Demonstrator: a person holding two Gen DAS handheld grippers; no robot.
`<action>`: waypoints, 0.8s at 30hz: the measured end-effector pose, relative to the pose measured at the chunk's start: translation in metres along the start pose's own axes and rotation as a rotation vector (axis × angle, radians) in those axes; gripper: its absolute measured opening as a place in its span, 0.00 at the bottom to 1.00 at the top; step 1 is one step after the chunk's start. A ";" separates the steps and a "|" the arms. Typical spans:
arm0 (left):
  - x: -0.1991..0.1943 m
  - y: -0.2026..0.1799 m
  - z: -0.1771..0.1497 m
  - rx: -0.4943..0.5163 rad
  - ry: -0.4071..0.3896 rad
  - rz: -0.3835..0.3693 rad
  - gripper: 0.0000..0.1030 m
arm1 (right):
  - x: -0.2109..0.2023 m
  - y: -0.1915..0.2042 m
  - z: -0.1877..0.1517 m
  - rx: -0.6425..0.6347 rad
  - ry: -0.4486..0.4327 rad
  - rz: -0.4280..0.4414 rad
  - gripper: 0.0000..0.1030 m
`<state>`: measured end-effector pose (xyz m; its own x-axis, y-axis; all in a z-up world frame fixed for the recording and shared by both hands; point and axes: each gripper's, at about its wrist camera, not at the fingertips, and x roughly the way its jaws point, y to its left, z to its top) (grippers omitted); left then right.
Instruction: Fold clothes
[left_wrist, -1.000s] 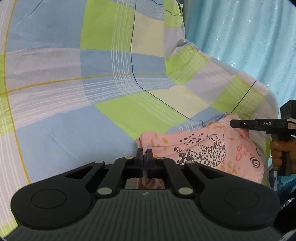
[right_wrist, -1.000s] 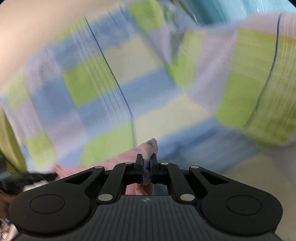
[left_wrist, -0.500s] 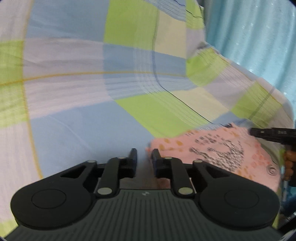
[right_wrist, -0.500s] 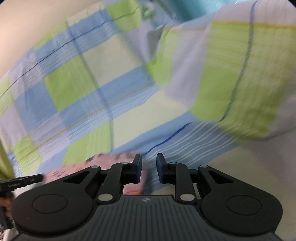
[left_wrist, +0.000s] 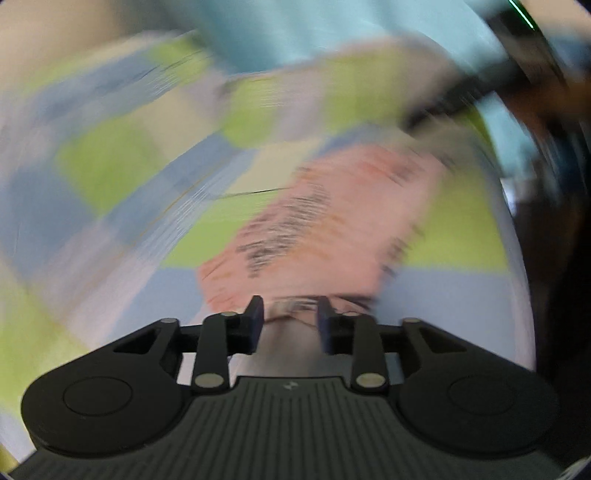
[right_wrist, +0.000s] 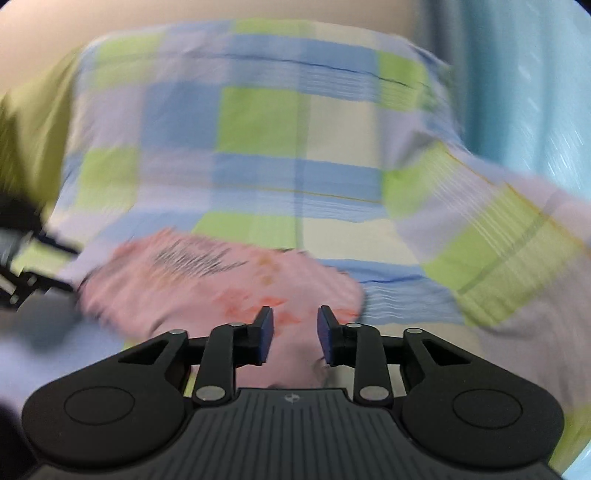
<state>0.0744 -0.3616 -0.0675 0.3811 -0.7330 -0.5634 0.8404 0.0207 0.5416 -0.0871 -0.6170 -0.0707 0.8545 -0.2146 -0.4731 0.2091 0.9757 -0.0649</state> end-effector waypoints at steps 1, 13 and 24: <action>0.000 -0.012 0.002 0.076 0.001 0.003 0.31 | 0.000 0.010 -0.001 -0.048 0.014 0.004 0.32; 0.035 -0.040 -0.001 0.271 0.098 0.050 0.09 | 0.037 0.095 -0.037 -0.670 0.170 -0.105 0.34; 0.020 -0.036 -0.015 0.221 0.113 0.050 0.06 | 0.035 0.071 -0.044 -0.638 0.240 -0.151 0.17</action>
<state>0.0580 -0.3671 -0.1075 0.4715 -0.6537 -0.5919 0.7192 -0.1034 0.6871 -0.0631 -0.5532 -0.1300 0.6941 -0.4062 -0.5943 -0.0656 0.7864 -0.6142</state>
